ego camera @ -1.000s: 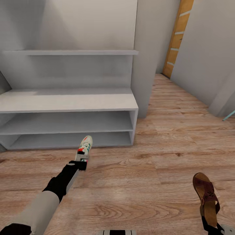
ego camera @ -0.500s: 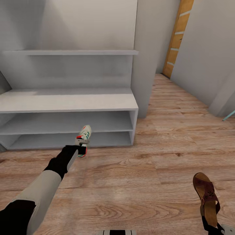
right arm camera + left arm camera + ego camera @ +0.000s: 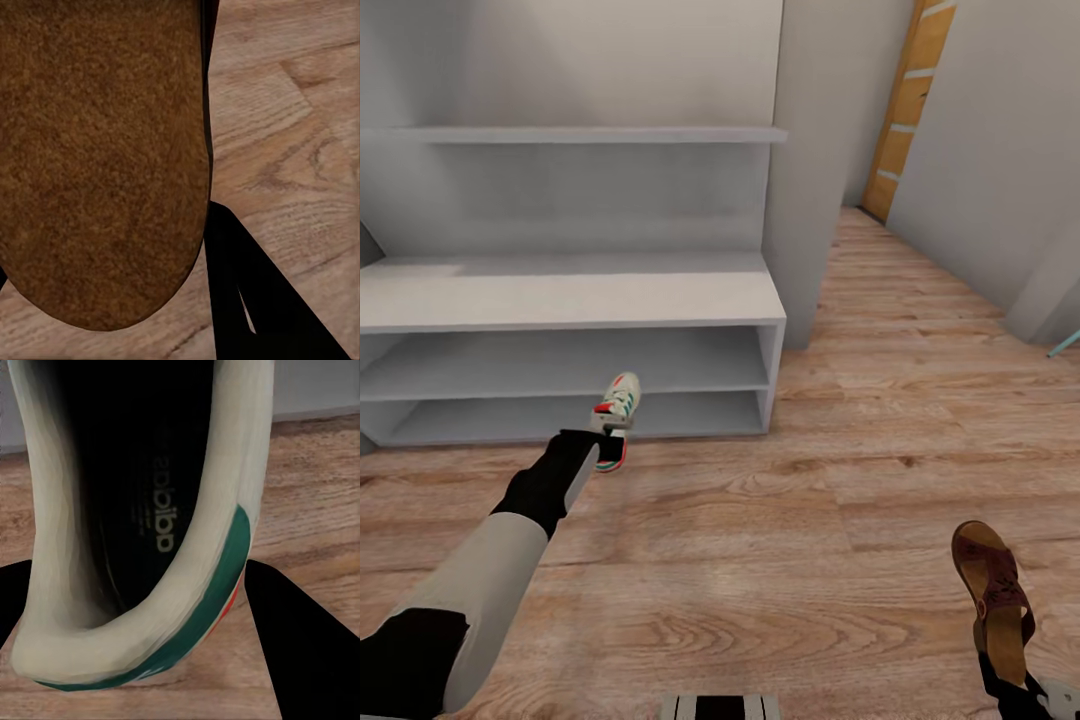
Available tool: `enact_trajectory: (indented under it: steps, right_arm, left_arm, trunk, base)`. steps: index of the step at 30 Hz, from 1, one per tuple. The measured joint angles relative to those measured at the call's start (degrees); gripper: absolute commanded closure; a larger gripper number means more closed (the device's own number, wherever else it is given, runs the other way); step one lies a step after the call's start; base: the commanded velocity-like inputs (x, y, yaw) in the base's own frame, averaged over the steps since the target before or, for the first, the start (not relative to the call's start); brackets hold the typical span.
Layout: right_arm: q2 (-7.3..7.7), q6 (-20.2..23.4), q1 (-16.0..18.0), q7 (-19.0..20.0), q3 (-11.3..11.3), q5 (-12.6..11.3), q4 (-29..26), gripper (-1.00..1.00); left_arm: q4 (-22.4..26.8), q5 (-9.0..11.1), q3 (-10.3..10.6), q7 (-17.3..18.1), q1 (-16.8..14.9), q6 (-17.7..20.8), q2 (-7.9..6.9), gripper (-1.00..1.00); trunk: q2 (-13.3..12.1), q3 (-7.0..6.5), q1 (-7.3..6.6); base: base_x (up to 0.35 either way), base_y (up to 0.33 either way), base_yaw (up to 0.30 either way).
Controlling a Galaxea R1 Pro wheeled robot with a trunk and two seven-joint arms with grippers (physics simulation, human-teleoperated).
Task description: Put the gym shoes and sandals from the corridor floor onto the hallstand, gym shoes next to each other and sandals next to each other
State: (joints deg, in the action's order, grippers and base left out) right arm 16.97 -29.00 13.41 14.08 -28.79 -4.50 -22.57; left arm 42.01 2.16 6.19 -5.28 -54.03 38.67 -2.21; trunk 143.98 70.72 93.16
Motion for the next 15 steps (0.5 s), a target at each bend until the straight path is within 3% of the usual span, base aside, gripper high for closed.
enact_trajectory:
  steps: [7,15]
  right_arm:
    - [0.00,0.0,0.0,0.0,0.0,0.0,-0.1,1.00]
    - [0.00,0.0,0.0,0.0,0.1,0.1,-0.1,1.00]
  left_arm:
    - [0.6,0.0,0.1,-0.1,0.1,0.0,0.03,1.00]
    - [0.7,-0.1,0.1,-0.2,0.0,-0.1,0.04,1.00]
  trunk:
    - [0.0,0.63,-0.01]
    - [0.0,0.99,-0.03]
  base:
    - [0.023,0.000,0.000]
    - [0.276,0.000,0.000]
